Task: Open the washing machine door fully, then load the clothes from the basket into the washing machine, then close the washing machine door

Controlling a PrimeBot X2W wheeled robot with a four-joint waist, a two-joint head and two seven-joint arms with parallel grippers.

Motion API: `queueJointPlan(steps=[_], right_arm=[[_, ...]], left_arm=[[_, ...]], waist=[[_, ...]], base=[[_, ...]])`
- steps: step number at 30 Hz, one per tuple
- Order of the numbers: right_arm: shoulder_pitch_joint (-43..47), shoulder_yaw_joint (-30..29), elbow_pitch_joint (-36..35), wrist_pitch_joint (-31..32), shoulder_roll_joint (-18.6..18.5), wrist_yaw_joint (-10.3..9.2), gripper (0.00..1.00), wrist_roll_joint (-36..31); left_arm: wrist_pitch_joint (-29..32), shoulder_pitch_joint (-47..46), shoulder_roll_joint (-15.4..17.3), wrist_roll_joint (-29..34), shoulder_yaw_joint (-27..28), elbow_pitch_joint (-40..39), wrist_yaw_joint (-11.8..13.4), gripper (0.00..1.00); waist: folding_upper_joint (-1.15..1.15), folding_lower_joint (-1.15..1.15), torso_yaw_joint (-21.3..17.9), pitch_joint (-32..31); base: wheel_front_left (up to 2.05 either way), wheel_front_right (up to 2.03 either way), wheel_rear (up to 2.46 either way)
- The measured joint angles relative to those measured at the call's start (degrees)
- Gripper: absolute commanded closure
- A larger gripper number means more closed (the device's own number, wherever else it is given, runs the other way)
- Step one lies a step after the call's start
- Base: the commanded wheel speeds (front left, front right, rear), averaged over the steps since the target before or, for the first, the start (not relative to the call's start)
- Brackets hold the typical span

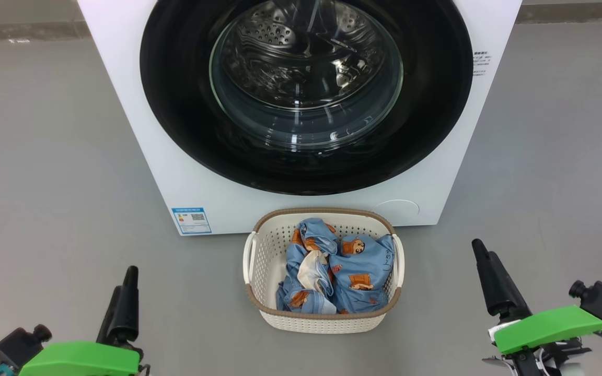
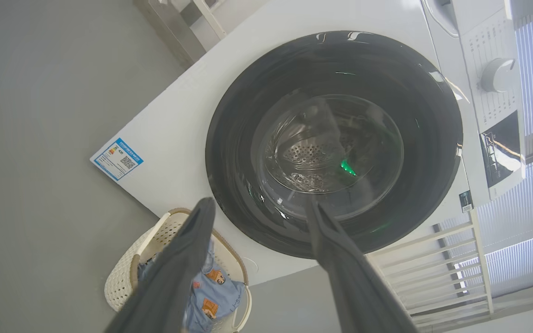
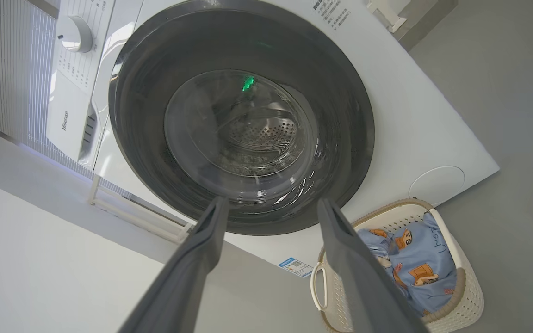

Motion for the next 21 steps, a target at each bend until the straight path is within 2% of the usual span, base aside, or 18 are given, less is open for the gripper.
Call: queueJointPlan(steps=[10,15,21], right_arm=[[-0.7,1.6,2.6,-1.6,-0.8,0.0,0.0,-11.2],[-1.9,2.0,3.8,-2.5,-1.0,0.0,0.0,-14.7],[-2.6,2.3,4.7,-3.2,-1.0,0.0,0.0,-18.1]], left_arm=[[-1.7,-0.1,0.1,11.3,0.0,1.0,0.0,0.0],[-2.4,-0.2,0.1,17.9,0.5,2.5,0.0,0.0],[-3.4,-0.6,0.0,22.4,0.4,3.5,0.0,0.0]], waist=[[0.0,0.0,0.1,-0.1],[0.0,0.0,0.1,-0.1],[0.0,0.0,0.2,-0.1]], base=[[0.0,0.0,0.0],[0.0,0.0,0.0],[0.0,0.0,0.0]])
